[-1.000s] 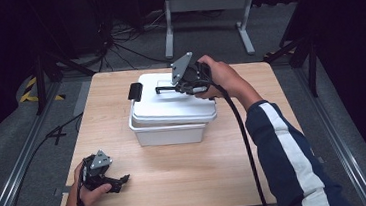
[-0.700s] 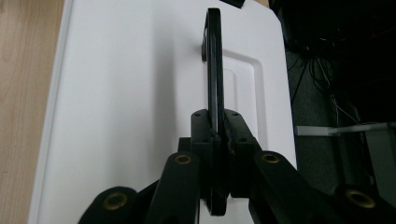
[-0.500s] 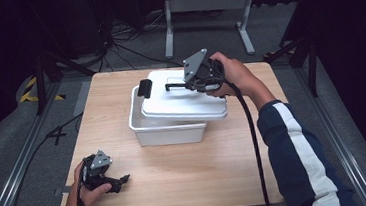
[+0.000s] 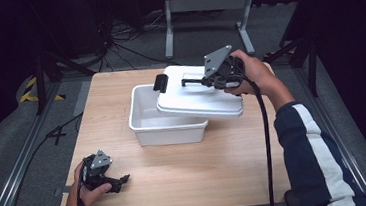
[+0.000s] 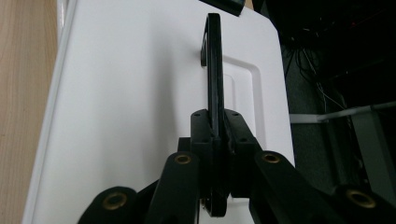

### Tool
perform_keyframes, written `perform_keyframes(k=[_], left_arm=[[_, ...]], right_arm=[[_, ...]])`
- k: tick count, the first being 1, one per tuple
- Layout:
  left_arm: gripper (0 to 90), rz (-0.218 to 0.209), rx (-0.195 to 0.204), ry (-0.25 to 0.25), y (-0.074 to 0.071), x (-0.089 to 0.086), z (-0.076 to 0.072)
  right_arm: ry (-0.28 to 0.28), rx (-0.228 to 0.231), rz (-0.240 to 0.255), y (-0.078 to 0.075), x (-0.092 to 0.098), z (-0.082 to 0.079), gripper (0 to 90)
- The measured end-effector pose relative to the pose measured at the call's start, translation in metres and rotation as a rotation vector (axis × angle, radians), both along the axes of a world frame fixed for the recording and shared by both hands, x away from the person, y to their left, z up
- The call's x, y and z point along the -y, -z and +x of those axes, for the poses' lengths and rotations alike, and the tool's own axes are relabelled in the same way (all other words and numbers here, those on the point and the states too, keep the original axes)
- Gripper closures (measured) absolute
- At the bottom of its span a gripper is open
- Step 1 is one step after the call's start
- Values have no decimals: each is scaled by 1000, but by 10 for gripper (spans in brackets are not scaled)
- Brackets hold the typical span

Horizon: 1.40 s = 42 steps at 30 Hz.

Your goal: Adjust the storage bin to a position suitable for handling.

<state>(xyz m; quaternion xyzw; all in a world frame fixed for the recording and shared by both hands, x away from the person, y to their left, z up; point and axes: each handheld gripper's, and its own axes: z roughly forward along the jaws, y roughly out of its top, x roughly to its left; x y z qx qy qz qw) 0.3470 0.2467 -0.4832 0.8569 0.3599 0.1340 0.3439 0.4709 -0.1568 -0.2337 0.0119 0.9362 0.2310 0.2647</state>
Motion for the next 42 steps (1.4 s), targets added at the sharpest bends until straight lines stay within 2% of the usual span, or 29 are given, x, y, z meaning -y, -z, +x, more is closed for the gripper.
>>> perform_keyframes(k=[6,18,22,34,37,42], left_arm=[[2,-4,5,-3,1,0,0],[2,-3,4,-4,1,0,0],[2,-4,4,-4,1,0,0],[2,-3,4,-4,1,0,0],[2,-3,4,-4,1,0,0],[2,0,4,-2,0,0,0]], right_arm=[[30,20,6,-2,24,-3,847],[59,28,28,-8,57,-11,847],[72,24,32,-8,75,-14,847],[128,31,88,-12,115,-22,847],[143,33,101,-11,123,-22,847],[168,16,90,-4,134,-23,847]])
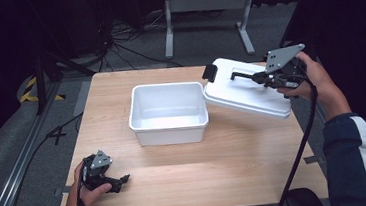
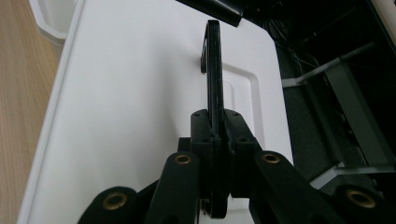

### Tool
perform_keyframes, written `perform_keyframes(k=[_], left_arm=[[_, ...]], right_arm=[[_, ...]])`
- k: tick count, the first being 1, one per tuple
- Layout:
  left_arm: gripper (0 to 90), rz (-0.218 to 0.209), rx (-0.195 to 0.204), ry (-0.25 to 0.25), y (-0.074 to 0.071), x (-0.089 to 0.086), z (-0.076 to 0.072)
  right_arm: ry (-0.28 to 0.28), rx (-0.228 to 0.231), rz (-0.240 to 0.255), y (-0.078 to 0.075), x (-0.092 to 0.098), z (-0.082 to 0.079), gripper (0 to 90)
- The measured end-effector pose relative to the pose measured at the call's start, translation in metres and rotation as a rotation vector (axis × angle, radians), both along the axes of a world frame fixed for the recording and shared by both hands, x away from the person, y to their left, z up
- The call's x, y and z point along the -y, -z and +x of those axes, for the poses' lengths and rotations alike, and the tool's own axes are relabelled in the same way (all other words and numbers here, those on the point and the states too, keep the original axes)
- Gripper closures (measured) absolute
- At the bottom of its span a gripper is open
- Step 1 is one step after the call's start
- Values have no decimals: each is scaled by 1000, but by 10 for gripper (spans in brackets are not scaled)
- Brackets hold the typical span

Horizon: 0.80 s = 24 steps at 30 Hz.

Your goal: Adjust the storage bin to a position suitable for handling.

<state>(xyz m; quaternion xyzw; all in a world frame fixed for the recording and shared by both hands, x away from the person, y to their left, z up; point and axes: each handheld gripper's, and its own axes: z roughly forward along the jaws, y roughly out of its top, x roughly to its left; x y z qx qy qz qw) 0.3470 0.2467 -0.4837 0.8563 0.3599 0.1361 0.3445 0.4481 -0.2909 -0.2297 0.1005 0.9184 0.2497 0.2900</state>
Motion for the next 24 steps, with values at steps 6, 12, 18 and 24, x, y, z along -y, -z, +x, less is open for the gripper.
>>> perform_keyframes(k=[6,12,18,24], left_arm=[[2,0,0,0,0,0,0],[2,0,0,0,0,0,0],[2,0,0,0,0,0,0],[2,0,0,0,0,0,0]], right_arm=[[10,-14,2,9,10,2,847],[21,-28,13,15,16,4,847],[39,-38,21,21,24,5,848],[54,-45,6,31,27,7,848]])
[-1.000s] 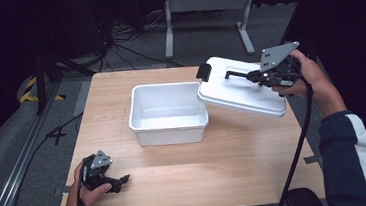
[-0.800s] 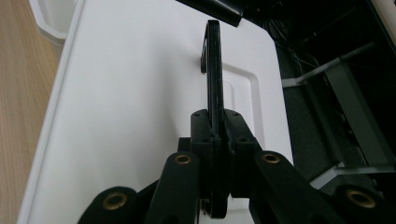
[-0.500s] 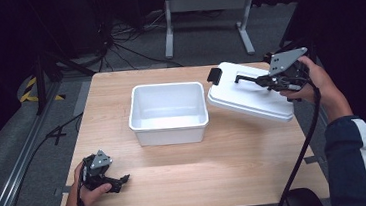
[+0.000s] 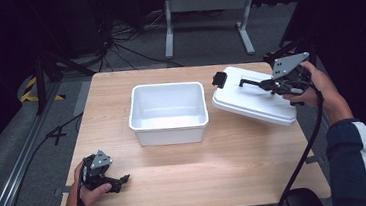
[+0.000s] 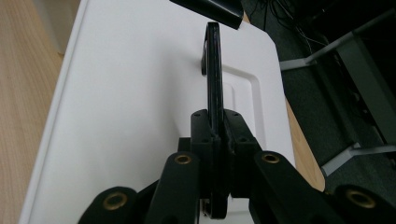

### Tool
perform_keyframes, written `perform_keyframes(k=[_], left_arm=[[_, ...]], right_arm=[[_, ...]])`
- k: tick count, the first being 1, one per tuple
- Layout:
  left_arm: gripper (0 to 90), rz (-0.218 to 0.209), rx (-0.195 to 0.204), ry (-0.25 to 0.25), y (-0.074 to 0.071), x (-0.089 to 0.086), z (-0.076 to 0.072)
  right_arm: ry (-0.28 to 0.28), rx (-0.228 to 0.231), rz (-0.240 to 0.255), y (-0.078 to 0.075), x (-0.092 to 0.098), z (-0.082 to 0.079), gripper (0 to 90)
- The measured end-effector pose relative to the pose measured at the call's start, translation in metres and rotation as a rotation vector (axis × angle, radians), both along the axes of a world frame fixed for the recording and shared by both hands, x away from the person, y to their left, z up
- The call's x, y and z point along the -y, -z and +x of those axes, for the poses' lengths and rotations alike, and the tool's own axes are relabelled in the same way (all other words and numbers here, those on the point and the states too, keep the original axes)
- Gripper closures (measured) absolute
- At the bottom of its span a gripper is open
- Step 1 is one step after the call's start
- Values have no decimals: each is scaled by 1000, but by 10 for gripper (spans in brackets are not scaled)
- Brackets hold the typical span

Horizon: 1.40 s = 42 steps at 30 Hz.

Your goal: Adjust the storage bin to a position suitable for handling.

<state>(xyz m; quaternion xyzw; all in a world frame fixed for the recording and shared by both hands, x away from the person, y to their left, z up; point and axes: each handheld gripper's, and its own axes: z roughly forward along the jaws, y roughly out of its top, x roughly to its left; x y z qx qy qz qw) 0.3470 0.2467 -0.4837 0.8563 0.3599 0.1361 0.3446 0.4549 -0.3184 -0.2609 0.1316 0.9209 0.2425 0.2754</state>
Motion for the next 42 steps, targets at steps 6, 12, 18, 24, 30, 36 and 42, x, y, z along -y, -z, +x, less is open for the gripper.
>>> perform_keyframes(k=[6,12,18,24,30,36,42], left_arm=[[2,0,0,0,0,0,0],[2,0,0,0,0,0,0],[2,0,0,0,0,0,0],[2,0,0,0,0,0,0],[2,0,0,0,0,0,0],[2,0,0,0,0,0,0],[2,0,0,0,0,0,0]], right_arm=[[9,-40,-12,20,1,7,848],[27,-72,-7,38,2,15,848],[58,-103,4,59,3,26,848],[73,-122,10,78,2,36,849],[94,-133,-8,96,-1,47,849],[103,-156,2,113,-2,53,847],[107,-170,23,121,-1,54,842]])
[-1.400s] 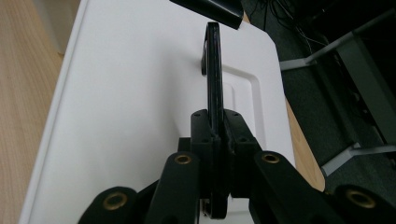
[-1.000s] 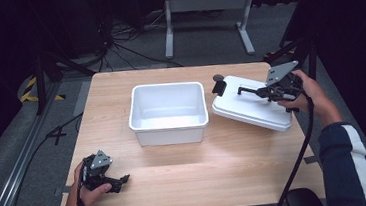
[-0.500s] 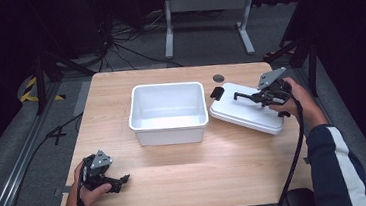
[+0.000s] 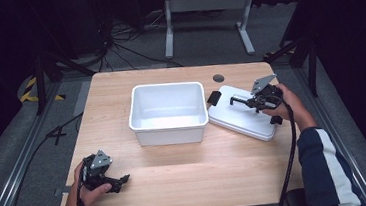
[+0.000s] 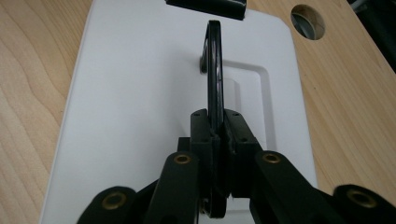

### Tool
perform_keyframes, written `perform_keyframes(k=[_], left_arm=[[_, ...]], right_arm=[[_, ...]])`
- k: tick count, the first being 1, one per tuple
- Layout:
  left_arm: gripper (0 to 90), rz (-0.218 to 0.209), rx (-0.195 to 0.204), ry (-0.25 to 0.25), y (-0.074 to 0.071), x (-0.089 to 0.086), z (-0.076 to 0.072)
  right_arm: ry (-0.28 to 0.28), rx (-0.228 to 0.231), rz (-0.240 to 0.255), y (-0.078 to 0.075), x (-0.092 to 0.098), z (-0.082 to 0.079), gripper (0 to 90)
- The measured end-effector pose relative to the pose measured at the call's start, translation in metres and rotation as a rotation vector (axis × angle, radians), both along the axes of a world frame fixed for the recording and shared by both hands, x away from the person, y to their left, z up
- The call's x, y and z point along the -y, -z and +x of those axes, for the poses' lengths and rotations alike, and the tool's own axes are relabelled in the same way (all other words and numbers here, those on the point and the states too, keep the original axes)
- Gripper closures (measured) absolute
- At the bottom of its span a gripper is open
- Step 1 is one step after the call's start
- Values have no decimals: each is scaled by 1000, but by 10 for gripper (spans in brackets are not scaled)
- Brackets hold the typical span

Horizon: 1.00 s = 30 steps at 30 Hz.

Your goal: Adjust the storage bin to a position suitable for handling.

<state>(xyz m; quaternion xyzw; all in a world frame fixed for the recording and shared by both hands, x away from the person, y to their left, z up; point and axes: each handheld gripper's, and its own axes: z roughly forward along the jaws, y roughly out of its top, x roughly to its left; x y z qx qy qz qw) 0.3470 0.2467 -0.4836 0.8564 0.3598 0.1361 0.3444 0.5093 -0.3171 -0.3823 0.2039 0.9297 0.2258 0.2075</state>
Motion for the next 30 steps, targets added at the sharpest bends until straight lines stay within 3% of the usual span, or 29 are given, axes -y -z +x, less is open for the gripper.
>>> perform_keyframes(k=[9,14,16,30], left_arm=[[2,0,0,0,0,0,0],[2,-4,-3,1,0,0,0],[2,-6,1,3,0,0,0],[2,-4,-10,22,0,-1,1]], right_arm=[[28,-6,6,4,4,4,818],[33,13,63,-1,5,3,760],[34,-1,95,-4,5,1,726],[37,12,160,-16,-7,-18,602]])
